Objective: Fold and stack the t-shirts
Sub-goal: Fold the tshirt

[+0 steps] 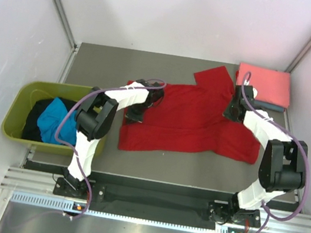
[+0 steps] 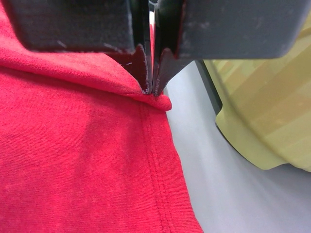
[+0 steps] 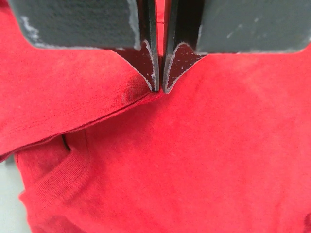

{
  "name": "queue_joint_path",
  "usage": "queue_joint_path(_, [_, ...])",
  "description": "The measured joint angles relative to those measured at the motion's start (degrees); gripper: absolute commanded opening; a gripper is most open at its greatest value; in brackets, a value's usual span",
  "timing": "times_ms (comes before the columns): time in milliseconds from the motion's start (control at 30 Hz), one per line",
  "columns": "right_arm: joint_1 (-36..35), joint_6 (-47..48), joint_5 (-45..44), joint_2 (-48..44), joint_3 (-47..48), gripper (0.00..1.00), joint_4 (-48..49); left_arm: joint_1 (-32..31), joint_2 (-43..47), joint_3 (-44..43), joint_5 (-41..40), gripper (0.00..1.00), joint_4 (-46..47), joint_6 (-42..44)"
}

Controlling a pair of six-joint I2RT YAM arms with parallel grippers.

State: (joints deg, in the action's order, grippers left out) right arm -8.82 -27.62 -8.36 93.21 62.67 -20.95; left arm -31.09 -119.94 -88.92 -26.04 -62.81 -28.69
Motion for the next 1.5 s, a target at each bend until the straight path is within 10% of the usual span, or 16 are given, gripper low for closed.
queue_joint_path(1167, [-11.76, 17.18, -7.04, 11.78, 9.9, 0.02, 1.16, 0.31, -1.46, 0.66, -1.46, 0.0, -0.26, -0.37])
queue_joint_path(1500, [-12.92, 18.03, -5.44, 14.4, 15.3, 0.38, -4.96, 0.31, -1.53, -2.08, -1.99, 0.15, -3.52, -0.57])
